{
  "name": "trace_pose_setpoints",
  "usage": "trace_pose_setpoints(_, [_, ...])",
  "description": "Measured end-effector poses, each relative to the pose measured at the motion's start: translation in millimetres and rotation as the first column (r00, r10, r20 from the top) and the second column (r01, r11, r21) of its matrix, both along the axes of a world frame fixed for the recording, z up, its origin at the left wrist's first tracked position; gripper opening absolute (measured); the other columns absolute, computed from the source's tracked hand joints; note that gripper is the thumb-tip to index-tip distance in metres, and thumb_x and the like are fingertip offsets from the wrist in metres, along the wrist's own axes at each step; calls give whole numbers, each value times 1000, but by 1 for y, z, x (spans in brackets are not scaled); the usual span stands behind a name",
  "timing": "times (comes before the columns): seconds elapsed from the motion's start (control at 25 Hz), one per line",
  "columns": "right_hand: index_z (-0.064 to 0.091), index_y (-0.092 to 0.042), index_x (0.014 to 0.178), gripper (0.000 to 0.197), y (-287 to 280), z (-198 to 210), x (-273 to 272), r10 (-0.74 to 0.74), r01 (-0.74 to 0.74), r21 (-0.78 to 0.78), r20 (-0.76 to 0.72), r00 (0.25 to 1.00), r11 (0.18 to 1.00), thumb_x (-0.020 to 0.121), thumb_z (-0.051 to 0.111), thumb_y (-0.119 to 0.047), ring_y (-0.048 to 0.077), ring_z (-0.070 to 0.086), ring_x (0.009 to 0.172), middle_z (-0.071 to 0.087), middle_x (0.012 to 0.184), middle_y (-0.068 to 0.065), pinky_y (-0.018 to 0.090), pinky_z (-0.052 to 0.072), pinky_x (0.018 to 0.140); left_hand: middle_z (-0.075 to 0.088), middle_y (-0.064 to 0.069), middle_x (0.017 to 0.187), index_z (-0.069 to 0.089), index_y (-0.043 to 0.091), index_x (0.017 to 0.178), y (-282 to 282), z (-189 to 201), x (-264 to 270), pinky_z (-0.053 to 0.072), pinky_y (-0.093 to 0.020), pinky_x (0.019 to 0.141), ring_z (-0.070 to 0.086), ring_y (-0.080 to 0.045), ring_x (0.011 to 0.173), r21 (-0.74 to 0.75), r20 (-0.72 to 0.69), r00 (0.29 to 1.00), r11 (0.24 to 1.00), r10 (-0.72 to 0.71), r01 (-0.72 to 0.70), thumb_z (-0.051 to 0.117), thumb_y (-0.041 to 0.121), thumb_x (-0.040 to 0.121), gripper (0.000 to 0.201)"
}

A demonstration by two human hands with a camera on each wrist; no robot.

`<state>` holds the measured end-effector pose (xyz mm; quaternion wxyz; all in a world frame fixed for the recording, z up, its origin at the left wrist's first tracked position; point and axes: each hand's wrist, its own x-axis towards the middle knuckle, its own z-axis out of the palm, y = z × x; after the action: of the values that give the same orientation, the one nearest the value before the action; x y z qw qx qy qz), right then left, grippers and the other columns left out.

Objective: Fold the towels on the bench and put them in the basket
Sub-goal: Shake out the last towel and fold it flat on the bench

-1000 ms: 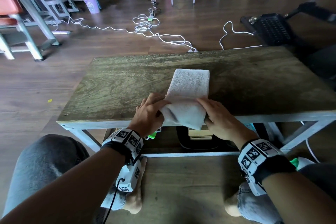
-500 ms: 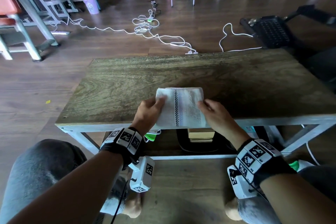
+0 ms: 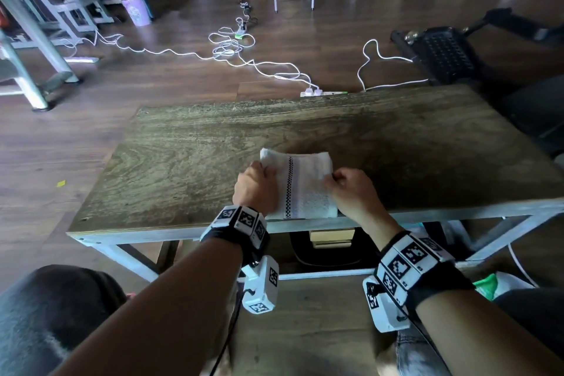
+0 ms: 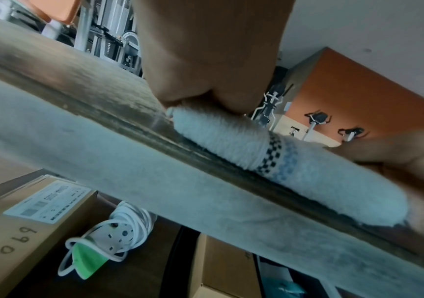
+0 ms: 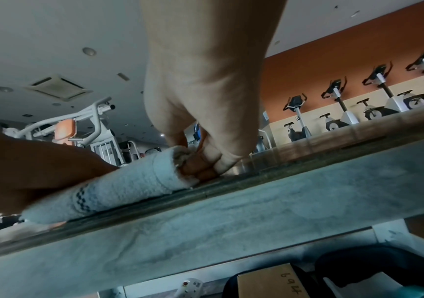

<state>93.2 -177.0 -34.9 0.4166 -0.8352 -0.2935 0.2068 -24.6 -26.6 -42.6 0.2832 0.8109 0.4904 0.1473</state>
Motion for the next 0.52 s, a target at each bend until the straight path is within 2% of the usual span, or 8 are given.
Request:
trace_pose_setpoints(0.12, [64, -6, 72, 33, 2, 3, -1, 27, -27, 0, -125, 992, 1000, 94, 61, -30, 14, 63, 54, 65, 63, 6, 22, 52, 50, 64, -19, 115, 53, 13, 118, 10, -1, 6, 44, -41, 84, 60, -39, 105, 30, -115, 993, 999, -18, 22, 40, 45, 99, 39])
trace_pose_setpoints(0.2, [69, 0, 97, 28, -1, 12, -4, 183, -148, 113, -446, 876, 983, 95, 65, -28, 24, 75, 82, 74, 94, 20, 33, 63, 76, 64, -16, 116, 49, 15, 120, 26, 8, 9, 40, -46, 97, 58, -36, 108, 170, -145, 989, 985, -7, 32, 43, 43, 98, 36])
trace_pose_setpoints(0.24, [67, -1, 107, 28, -4, 16, -5, 257, -196, 168, -562, 786, 966, 97, 63, -28, 27, 75, 89, 73, 102, 23, 36, 62, 82, 62, -14, 118, 48, 16, 120, 34, 13, 8, 35, -50, 103, 55, -33, 111, 289, -134, 991, 957, 25, 15, 46, 42, 96, 36])
trace_pose_setpoints(0.28, [66, -4, 109, 27, -5, 20, -4, 291, -225, 186, -575, 765, 957, 98, 61, -28, 28, 75, 90, 72, 102, 24, 36, 62, 82, 61, -11, 118, 49, 17, 118, 38, 17, 7, 31, -52, 104, 53, -31, 112, 382, -88, 995, 924, 45, -8, 48, 43, 94, 35])
trace_pose_setpoints(0.32, [66, -6, 105, 23, -5, 19, -1, 257, -216, 140, -473, 843, 966, 100, 58, -28, 27, 75, 86, 72, 99, 22, 37, 62, 81, 60, -9, 117, 51, 19, 115, 38, 20, 5, 32, -50, 103, 54, -29, 110, 430, -37, 999, 903, 12, 5, 48, 45, 93, 34])
trace_pose_setpoints(0.4, [63, -12, 102, 18, -4, 14, 8, 91, -93, -20, -65, 994, 996, 101, 54, -28, 19, 71, 83, 70, 102, 12, 33, 60, 75, 60, -7, 116, 56, 20, 110, 21, 23, 2, 37, -45, 97, 56, -28, 105, 434, -30, 985, 886, -169, 165, 44, 56, 90, 43])
trace_pose_setpoints(0.44, [61, -15, 110, 17, -3, 13, 9, 67, -63, -64, 62, 996, 996, 101, 53, -27, 15, 66, 89, 68, 111, 7, 27, 55, 74, 59, -8, 118, 55, 21, 114, 6, 21, -1, 39, -45, 96, 56, -28, 106, 398, -85, 964, 879, -251, 264, 40, 65, 86, 55])
trace_pose_setpoints(0.52, [53, -19, 133, 33, -1, 11, 6, 127, -119, -99, 74, 989, 988, 100, 51, -19, 15, 61, 99, 61, 126, 5, 23, 45, 77, 53, -9, 125, 47, 21, 127, -18, 14, -5, 37, -49, 104, 52, -33, 116, 309, -253, 906, 859, -341, 409, 30, 83, 70, 86])
